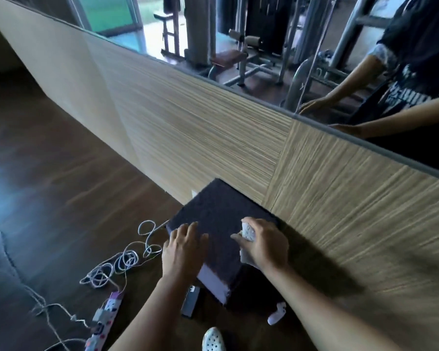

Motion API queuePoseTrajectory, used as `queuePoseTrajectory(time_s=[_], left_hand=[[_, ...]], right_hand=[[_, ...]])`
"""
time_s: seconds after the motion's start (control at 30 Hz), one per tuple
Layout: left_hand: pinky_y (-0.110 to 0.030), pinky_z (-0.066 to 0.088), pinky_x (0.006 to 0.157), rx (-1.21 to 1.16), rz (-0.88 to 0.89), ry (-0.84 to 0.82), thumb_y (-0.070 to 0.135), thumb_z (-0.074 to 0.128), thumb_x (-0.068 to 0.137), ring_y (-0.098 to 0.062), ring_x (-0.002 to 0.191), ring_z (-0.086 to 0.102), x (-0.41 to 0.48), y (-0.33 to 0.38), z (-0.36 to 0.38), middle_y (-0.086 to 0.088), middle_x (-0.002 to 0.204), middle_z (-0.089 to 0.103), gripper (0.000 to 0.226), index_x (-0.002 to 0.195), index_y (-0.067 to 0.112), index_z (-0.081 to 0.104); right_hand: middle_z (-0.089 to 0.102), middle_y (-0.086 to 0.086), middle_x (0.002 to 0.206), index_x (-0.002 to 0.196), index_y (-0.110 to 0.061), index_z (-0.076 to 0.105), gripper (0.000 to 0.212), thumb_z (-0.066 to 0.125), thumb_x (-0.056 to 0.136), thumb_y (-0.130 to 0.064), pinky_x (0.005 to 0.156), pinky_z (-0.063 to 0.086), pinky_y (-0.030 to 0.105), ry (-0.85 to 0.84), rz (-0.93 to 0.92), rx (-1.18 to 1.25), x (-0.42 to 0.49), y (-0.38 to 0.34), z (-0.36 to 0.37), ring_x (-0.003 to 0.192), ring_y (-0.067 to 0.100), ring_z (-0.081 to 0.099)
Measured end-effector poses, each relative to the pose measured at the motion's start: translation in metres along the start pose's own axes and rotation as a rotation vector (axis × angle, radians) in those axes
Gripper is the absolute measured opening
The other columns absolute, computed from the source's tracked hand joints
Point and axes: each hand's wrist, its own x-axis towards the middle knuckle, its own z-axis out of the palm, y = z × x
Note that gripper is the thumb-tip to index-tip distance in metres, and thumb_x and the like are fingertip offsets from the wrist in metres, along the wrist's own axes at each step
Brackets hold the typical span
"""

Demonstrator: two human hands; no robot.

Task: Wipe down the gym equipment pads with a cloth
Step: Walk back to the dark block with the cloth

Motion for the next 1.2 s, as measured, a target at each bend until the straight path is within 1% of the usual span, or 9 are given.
queuePoseTrajectory(time_s=[0.23, 0.37, 0.47, 0.53, 0.63, 0.77, 0.9, 1.0, 1.2], left_hand=[[-0.044, 0.044, 0.09, -0.007, -0.128, 0.041, 0.049, 0.042, 0.091, -0.029, 0.118, 0.05, 0.069, -0.016, 0.006, -0.003, 0.128, 0.057, 0.045, 0.128, 0.023, 0.051], [-0.042, 0.043, 0.089, 0.02, -0.218, 0.072, 0.06, 0.019, 0.081, -0.028, 0.115, 0.051, 0.096, -0.018, 0.018, -0.002, 0.127, 0.057, 0.066, 0.124, 0.023, 0.053], [-0.042, 0.042, 0.091, 0.016, -0.302, 0.079, 0.057, 0.024, 0.085, -0.027, 0.116, 0.049, 0.113, -0.02, 0.037, -0.001, 0.128, 0.055, 0.06, 0.125, 0.023, 0.052], [-0.041, 0.04, 0.093, 0.012, -0.338, 0.071, 0.05, 0.037, 0.092, -0.025, 0.121, 0.046, 0.122, -0.023, 0.055, -0.001, 0.132, 0.052, 0.048, 0.129, 0.023, 0.049], [-0.043, 0.037, 0.099, 0.017, -0.398, 0.07, 0.044, 0.045, 0.093, -0.027, 0.129, 0.04, 0.134, -0.027, 0.081, -0.005, 0.138, 0.048, 0.048, 0.134, 0.02, 0.046], [-0.046, 0.036, 0.102, 0.018, -0.455, 0.082, 0.052, 0.026, 0.088, -0.032, 0.132, 0.039, 0.145, -0.035, 0.108, -0.011, 0.14, 0.048, 0.062, 0.134, 0.017, 0.047], [-0.045, 0.024, 0.111, 0.005, -0.519, 0.035, 0.047, 0.032, 0.095, -0.03, 0.14, 0.026, 0.153, -0.044, 0.12, -0.011, 0.15, 0.035, 0.054, 0.141, 0.019, 0.037], [-0.045, 0.023, 0.112, 0.006, -0.534, 0.043, 0.045, 0.039, 0.095, -0.028, 0.141, 0.024, 0.157, -0.047, 0.12, -0.01, 0.151, 0.034, 0.053, 0.142, 0.021, 0.035], [-0.044, 0.023, 0.111, 0.007, -0.548, 0.051, 0.045, 0.038, 0.096, -0.028, 0.141, 0.025, 0.161, -0.046, 0.108, -0.01, 0.151, 0.033, 0.052, 0.142, 0.022, 0.035]], right_hand=[[0.071, -0.007, 0.095, 0.103, -0.028, 0.069, 0.049, 0.074, 0.068, -0.062, 0.06, 0.054, 0.032, -0.112, -0.186, 0.04, 0.075, -0.003, 0.064, 0.082, 0.021, 0.067], [0.07, -0.008, 0.094, 0.104, -0.03, 0.068, 0.053, 0.057, 0.071, -0.07, 0.061, 0.052, 0.031, -0.191, -0.274, 0.033, 0.106, 0.007, 0.102, 0.081, 0.02, 0.064], [0.07, -0.007, 0.095, 0.104, -0.03, 0.068, 0.055, 0.051, 0.072, -0.072, 0.064, 0.054, 0.034, -0.271, -0.368, 0.061, 0.127, 0.015, 0.133, 0.08, 0.022, 0.065], [0.07, -0.008, 0.098, 0.106, -0.031, 0.068, 0.054, 0.053, 0.073, -0.071, 0.067, 0.054, 0.036, -0.326, -0.438, 0.085, 0.137, 0.02, 0.155, 0.083, 0.021, 0.065], [0.069, -0.011, 0.105, 0.111, -0.033, 0.066, 0.053, 0.057, 0.072, -0.068, 0.078, 0.052, 0.038, -0.38, -0.534, 0.108, 0.145, 0.025, 0.189, 0.091, 0.02, 0.063], [0.067, -0.005, 0.118, 0.121, -0.03, 0.062, 0.062, 0.046, 0.074, -0.067, 0.097, 0.036, 0.041, -0.446, -0.684, 0.058, 0.148, 0.03, 0.229, 0.104, 0.023, 0.063], [0.046, 0.002, 0.145, 0.142, -0.025, 0.04, 0.075, 0.021, 0.087, -0.071, 0.103, 0.033, 0.06, -0.58, -0.697, -0.117, 0.146, 0.035, 0.244, 0.132, 0.029, 0.044], [0.036, 0.002, 0.152, 0.146, -0.026, 0.035, 0.076, 0.011, 0.089, -0.071, 0.107, 0.027, 0.061, -0.657, -0.684, -0.134, 0.147, 0.035, 0.244, 0.138, 0.031, 0.035], [0.029, 0.003, 0.155, 0.147, -0.027, 0.031, 0.079, 0.01, 0.088, -0.074, 0.111, 0.013, 0.061, -0.736, -0.635, -0.005, 0.153, 0.032, 0.233, 0.142, 0.031, 0.026]])
